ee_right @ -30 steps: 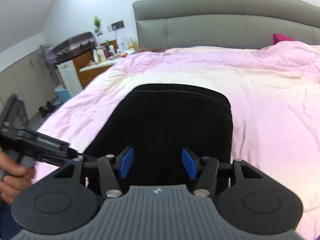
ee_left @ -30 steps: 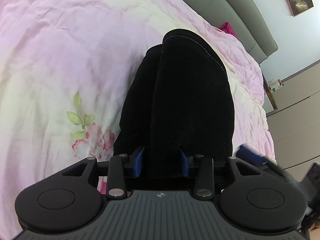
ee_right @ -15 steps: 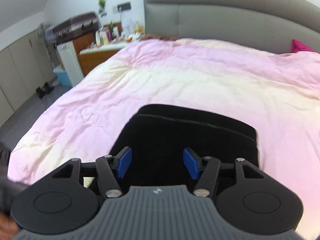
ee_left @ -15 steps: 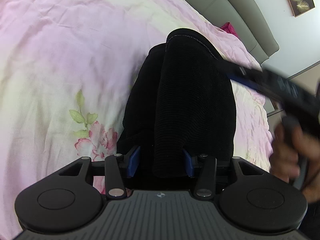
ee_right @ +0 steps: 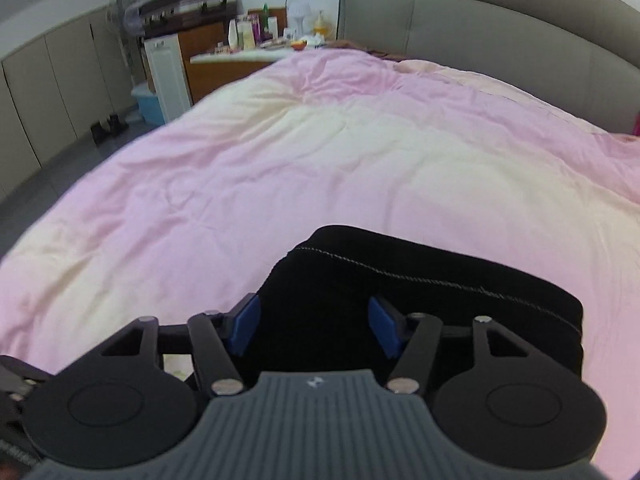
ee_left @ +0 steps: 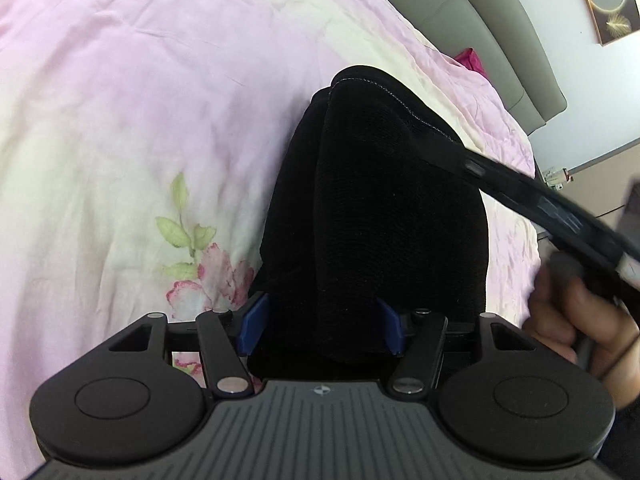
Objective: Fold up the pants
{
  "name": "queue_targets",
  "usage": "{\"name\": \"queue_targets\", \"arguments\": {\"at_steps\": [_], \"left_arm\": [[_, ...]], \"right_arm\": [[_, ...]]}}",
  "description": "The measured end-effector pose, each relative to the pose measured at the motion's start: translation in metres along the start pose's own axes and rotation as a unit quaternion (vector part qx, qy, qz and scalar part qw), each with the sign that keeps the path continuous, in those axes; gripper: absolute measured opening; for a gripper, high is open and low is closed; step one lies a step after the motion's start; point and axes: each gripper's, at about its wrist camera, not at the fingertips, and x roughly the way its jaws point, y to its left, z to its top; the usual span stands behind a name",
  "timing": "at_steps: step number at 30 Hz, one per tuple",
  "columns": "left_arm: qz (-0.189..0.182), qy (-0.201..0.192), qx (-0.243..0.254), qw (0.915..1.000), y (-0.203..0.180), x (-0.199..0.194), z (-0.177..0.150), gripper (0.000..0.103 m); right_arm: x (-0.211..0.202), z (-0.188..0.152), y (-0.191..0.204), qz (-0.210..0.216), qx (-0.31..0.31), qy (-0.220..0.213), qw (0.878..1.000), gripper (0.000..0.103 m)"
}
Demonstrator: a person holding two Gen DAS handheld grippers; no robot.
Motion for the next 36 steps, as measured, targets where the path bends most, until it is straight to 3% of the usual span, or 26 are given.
{"name": "queue_targets", "arguments": {"at_steps": [5, 8, 12, 16, 20, 24, 26, 29, 34, 36], "left_arm": [[0.006, -0.002, 0.005, 1.0000, -0.002, 0.000, 0.000, 0.070], [0.014, -0.004, 0.007, 0.9999, -0.006, -0.003, -0.003, 0.070], [0.031, -0.012, 0.024, 0.9992, -0.016, -0.004, -0.006, 0.070], [0.048, -0.025, 0.037, 0.9979, -0.022, -0.006, -0.006, 0.070], [0.060, -0.039, 0.047, 0.9963, -0.027, -0.009, -0.009, 0.070], [0.070, -0.065, 0.028, 0.9951, -0.028, -0.028, -0.005, 0.068], [0.106, -0.090, 0.036, 0.9896, -0.036, -0.042, -0.005, 0.066], [0.183, -0.126, 0.075, 0.9721, -0.059, -0.060, -0.008, 0.065], [0.192, -0.161, 0.143, 0.9575, -0.100, -0.063, -0.015, 0.074], [0.190, -0.163, 0.180, 0.9514, -0.122, -0.052, -0.014, 0.082]], "right_arm": [[-0.079, -0.055, -0.048, -0.035, 0.091, -0.049, 0.994, 0.056], [-0.094, -0.102, -0.060, -0.027, 0.149, -0.052, 0.987, 0.056], [-0.098, -0.160, -0.040, -0.049, 0.119, -0.049, 0.990, 0.058], [-0.115, -0.173, -0.034, -0.055, 0.097, -0.029, 0.993, 0.057], [-0.120, -0.177, -0.048, -0.078, 0.106, 0.031, 0.991, 0.057], [-0.142, -0.185, -0.065, -0.075, 0.138, 0.011, 0.987, 0.057], [-0.151, -0.188, -0.071, -0.073, 0.149, 0.003, 0.986, 0.057], [-0.154, -0.194, -0.077, -0.074, 0.155, 0.012, 0.985, 0.058], [-0.145, -0.189, -0.082, -0.069, 0.173, 0.022, 0.982, 0.062], [-0.141, -0.180, -0.079, -0.074, 0.167, 0.011, 0.983, 0.065]]}}
